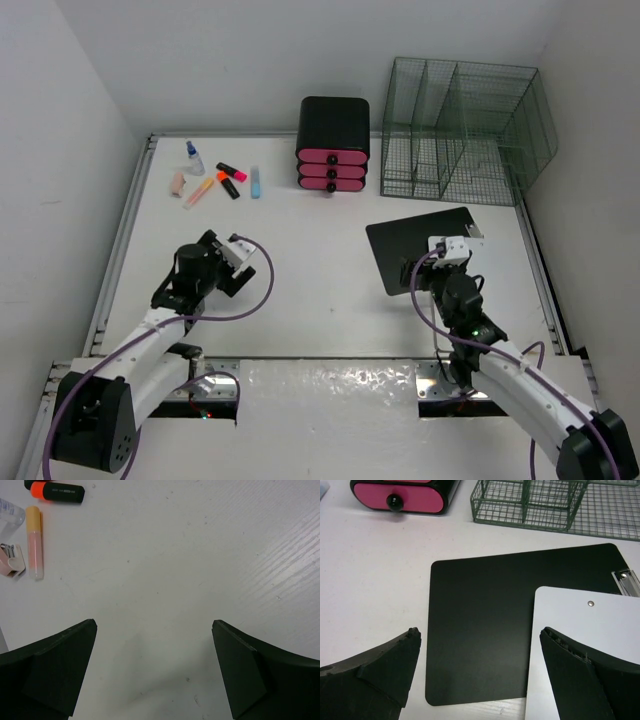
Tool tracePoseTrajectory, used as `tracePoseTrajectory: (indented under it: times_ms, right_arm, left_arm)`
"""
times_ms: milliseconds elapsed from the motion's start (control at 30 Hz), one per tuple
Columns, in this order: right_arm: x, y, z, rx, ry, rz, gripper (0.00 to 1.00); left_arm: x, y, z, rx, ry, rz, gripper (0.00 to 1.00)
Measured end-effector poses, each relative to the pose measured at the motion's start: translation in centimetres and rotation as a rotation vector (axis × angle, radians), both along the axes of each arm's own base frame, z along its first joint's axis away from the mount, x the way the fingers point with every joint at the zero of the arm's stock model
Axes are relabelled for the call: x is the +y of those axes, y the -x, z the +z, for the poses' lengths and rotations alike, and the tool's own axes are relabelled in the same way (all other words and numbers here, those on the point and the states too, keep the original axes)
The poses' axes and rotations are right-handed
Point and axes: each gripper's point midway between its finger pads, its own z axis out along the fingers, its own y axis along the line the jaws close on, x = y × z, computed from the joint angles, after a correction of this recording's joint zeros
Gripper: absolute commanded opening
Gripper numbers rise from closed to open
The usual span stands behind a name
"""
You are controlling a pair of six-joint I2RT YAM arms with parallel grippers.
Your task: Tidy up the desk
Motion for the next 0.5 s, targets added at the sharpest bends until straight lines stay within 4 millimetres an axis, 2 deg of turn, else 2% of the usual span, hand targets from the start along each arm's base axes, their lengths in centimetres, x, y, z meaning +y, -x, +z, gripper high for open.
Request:
tracePoseTrajectory:
  times_ms: [100,267,367,433,500]
  right_arm:
    - [-0.3,-0.2,0.9,-0.034,-0.022,-0.021,0.99]
    - [0.6,-0.6,4.8,-0.176,-0.095,0.012,0.99]
    - [1.2,-0.9,4.5,-0.154,-0.075,0.044,0.98]
    - [2.0,-1.4,4.3,-0.105,-0.037,0.078,0.88]
    - [3.1,-2.3,5.2,-0.065,-0.012,0.117,0.75]
  left_arm:
    - [-0.1,0.0,0.0,0.003,0.005,-0.003,0.99]
    - [-0.2,-0.1,0.0,0.017,-0.010,-0.020,1.00]
    - [-0.1,-0.4,-0.1,0.044,-0.017,-0.012,0.99]
    - [0.1,-0.9,0.1,0.063,-0.021,0.009,0.99]
    - [0.2,-1.6,0.6,0.063,-0.018,0.032,0.99]
